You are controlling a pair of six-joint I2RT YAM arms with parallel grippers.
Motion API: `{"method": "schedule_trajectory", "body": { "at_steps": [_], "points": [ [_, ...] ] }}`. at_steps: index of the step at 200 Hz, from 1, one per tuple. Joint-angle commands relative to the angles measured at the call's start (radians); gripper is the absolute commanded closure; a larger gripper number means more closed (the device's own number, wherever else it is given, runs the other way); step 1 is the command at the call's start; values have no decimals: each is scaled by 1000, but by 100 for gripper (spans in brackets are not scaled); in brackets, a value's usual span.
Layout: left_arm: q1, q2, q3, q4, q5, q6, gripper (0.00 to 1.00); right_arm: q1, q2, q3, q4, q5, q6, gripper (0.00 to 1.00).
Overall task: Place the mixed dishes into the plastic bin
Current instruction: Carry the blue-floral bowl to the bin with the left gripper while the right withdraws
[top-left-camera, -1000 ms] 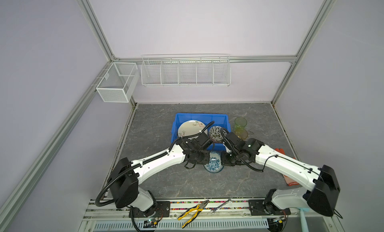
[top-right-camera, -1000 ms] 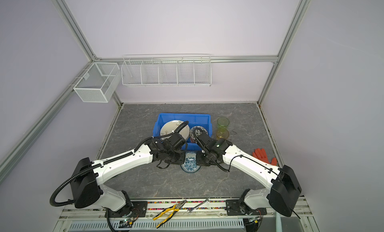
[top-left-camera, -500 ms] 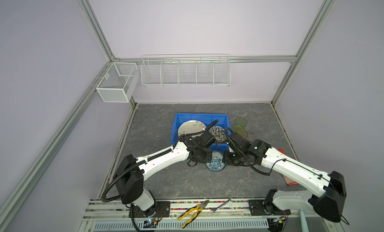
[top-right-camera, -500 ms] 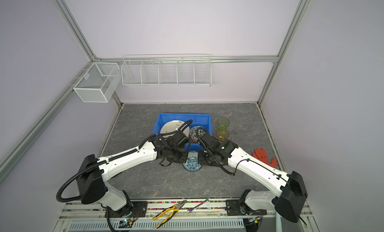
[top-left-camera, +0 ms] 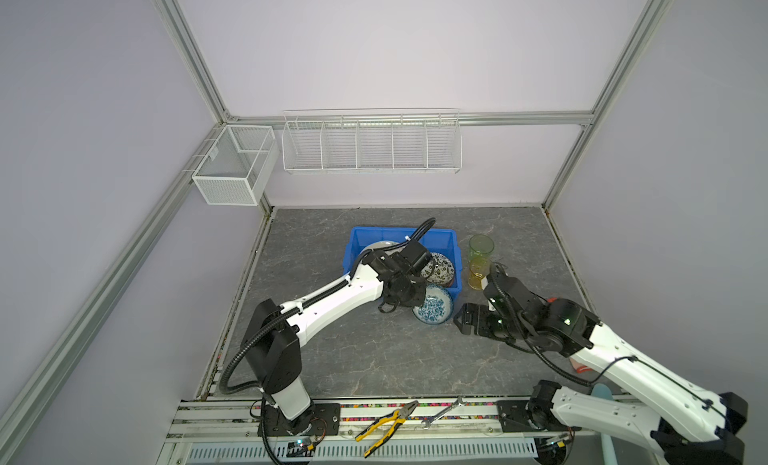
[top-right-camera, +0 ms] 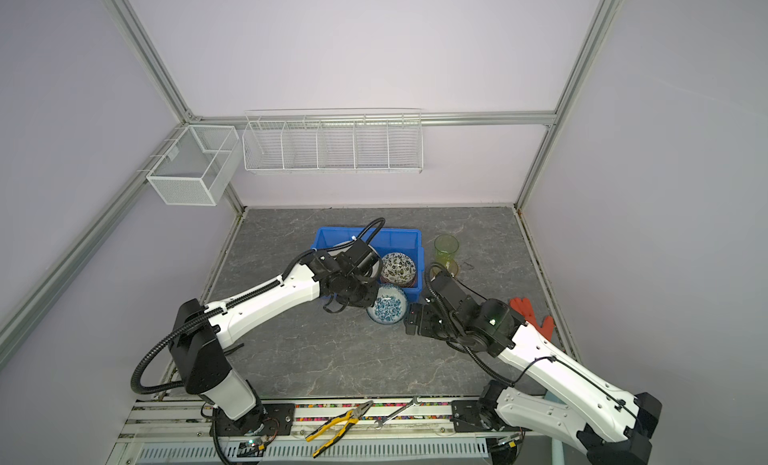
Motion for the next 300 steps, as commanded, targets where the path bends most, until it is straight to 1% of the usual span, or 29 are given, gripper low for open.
{"method": "schedule_trajectory", "body": {
  "at_steps": [1, 38, 83, 117, 124, 130, 139, 164, 207, 300],
  "points": [
    [12, 21, 98, -40, 13, 51, 100, 8, -67, -46, -85, 59, 69, 5],
    [31, 99, 221, -82, 7, 88, 100, 14, -178, -87, -121, 84, 124, 7],
    [97, 197, 353, -111, 22, 134, 100, 19, -252, -98, -207, 109, 164, 9],
    [140, 270, 474, -144, 36, 161, 100, 24, -318, -118, -238, 121, 203, 9],
    [145, 285, 500, -151, 45, 163, 100, 24, -333, -118, -242, 123, 210, 9],
    [148, 298, 522, -155, 49, 166, 100, 24, -345, -150, -246, 123, 217, 9],
    [150, 320, 553, -164, 51, 171, 100, 25, -361, -160, -251, 127, 227, 12],
    [153, 382, 625, -181, 61, 179, 100, 26, -389, -173, -269, 133, 247, 12],
    [162, 463, 690, -190, 73, 185, 100, 25, -396, -166, -299, 148, 255, 12],
    [171, 549, 758, -207, 78, 198, 100, 26, -434, -173, -344, 177, 284, 12]
  ]
}}
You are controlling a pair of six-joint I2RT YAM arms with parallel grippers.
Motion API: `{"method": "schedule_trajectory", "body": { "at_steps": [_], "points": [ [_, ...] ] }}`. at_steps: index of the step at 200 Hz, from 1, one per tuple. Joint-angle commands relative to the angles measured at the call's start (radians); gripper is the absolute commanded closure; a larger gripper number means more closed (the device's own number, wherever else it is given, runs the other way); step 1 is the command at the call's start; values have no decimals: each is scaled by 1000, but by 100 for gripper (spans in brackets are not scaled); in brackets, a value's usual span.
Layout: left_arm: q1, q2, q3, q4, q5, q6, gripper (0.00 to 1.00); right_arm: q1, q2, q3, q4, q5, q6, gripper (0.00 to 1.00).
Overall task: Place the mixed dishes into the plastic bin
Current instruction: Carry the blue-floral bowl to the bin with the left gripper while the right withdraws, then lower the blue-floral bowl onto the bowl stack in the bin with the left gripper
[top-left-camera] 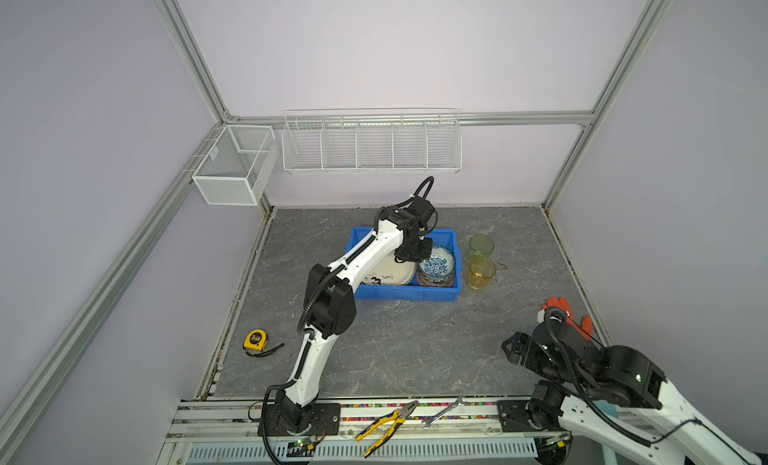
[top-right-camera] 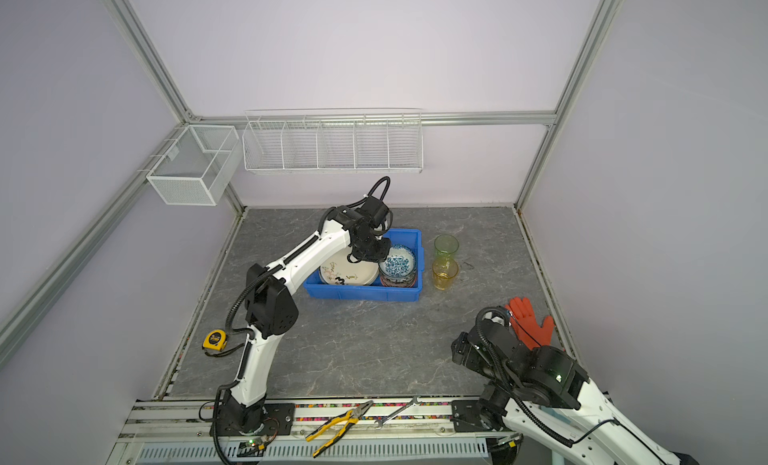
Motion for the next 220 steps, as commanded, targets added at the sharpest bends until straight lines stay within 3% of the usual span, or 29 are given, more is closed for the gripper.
{"method": "schedule_trajectory", "body": {
  "at_steps": [1, 61, 112, 175, 220],
  "points": [
    [4, 14, 49, -18, 24, 24, 100, 9, -16, -14, -34, 21, 43, 12],
    [4, 35, 51, -16, 38, 25, 100, 9, -22, -13, -43, 21, 49, 12],
    [4, 38, 40, -13, 62, 18, 88, 9, -23, -13, -42, 21, 48, 12],
    [4, 10, 10, 6, 86, 1, 82, 8, -30, -8, -44, 32, 39, 12],
    [4, -25, -24, 23, 91, -9, 68, 8, -26, -4, -8, 33, 6, 12]
  ]
}}
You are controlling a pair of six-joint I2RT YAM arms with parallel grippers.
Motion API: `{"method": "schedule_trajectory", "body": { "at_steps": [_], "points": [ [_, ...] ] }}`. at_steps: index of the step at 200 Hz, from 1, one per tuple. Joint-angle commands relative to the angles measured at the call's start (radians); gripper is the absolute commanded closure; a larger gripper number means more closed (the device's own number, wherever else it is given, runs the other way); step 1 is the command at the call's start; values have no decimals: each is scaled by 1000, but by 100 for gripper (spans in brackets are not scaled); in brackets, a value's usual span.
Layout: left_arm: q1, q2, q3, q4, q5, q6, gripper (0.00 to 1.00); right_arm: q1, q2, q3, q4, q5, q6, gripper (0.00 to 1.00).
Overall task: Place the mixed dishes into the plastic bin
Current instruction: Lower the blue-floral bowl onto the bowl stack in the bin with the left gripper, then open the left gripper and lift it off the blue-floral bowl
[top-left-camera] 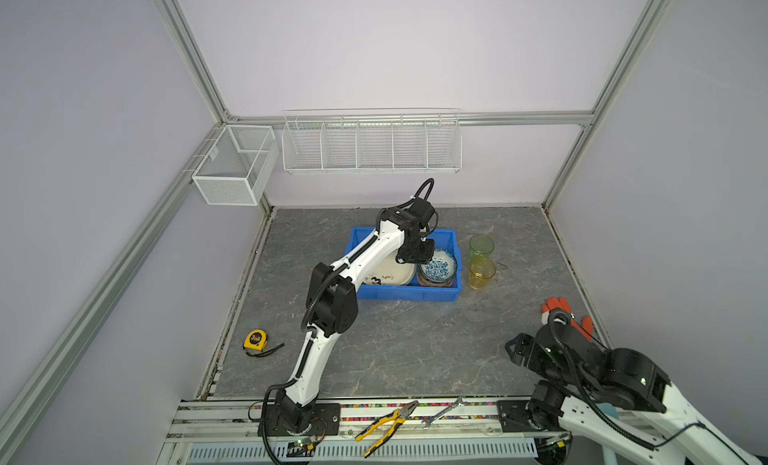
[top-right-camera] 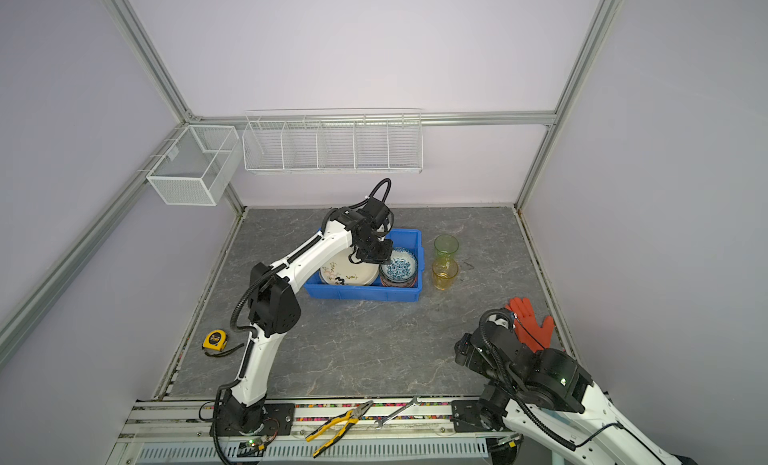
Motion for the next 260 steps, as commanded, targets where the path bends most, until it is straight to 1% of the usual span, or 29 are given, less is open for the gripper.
{"method": "schedule_trajectory", "body": {
  "at_steps": [1, 35, 74, 93, 147, 179, 198, 213, 245, 260],
  "points": [
    [2, -49, -20, 3, 12, -4, 68, 8, -6, -5, 15, 18, -9, 12],
    [2, -62, -26, 13, 23, -15, 60, 8, -8, -2, 17, 18, -12, 12],
    [2, -79, -23, 23, 39, -22, 46, 8, -19, -7, 17, 14, -11, 12],
    [2, -82, -25, 23, 41, -23, 41, 8, -20, -8, 20, 15, -11, 12],
    [2, -111, -62, 36, 41, -26, 38, 8, -4, -2, 23, 11, -17, 12],
    [2, -133, -73, 34, 35, -23, 32, 9, -5, -2, 24, 11, -15, 12],
    [2, -145, -84, 36, 32, -20, 26, 8, -3, -8, 36, 9, -19, 12],
    [2, -155, -96, 35, 25, -19, 18, 8, 5, -10, 49, 9, -25, 12],
    [2, -197, -162, 70, 23, -28, 9, 8, 44, -3, 77, 6, -51, 12],
    [2, -215, -189, 79, 22, -31, 2, 8, 65, -1, 93, 3, -64, 12]
  ]
}}
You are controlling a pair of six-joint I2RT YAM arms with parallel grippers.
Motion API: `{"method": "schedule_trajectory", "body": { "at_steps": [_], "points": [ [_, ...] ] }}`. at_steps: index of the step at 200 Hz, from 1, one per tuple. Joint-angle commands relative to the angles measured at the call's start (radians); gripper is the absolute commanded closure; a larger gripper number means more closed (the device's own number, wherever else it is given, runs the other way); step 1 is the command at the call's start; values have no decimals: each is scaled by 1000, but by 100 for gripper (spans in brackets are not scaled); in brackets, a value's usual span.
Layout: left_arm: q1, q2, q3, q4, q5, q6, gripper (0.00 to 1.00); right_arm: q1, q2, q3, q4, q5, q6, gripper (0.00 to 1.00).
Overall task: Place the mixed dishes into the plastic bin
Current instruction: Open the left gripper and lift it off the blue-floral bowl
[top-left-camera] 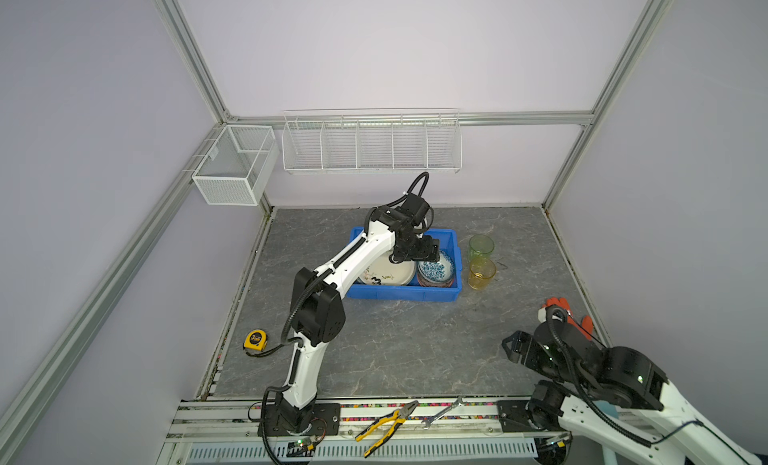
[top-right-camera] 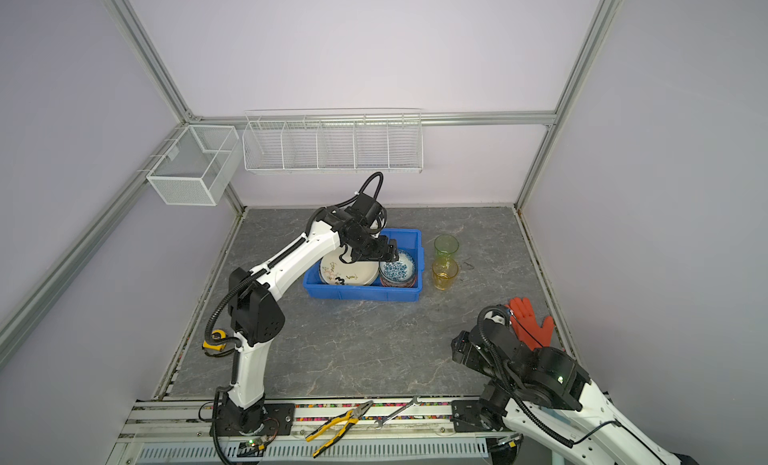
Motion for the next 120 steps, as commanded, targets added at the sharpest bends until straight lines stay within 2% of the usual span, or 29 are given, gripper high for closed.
{"method": "schedule_trajectory", "body": {
  "at_steps": [1, 45, 120],
  "points": [
    [0, -48, -41, 13, -10, -5, 1, 9, 34, -1, 41, 4, -24, 12],
    [0, -122, -121, 26, -39, -8, 0, 6, 71, 27, 41, 59, -33, 12],
    [1, -294, -334, 60, -96, -33, 0, -35, 238, 138, 43, 104, -170, 12]
  ]
}}
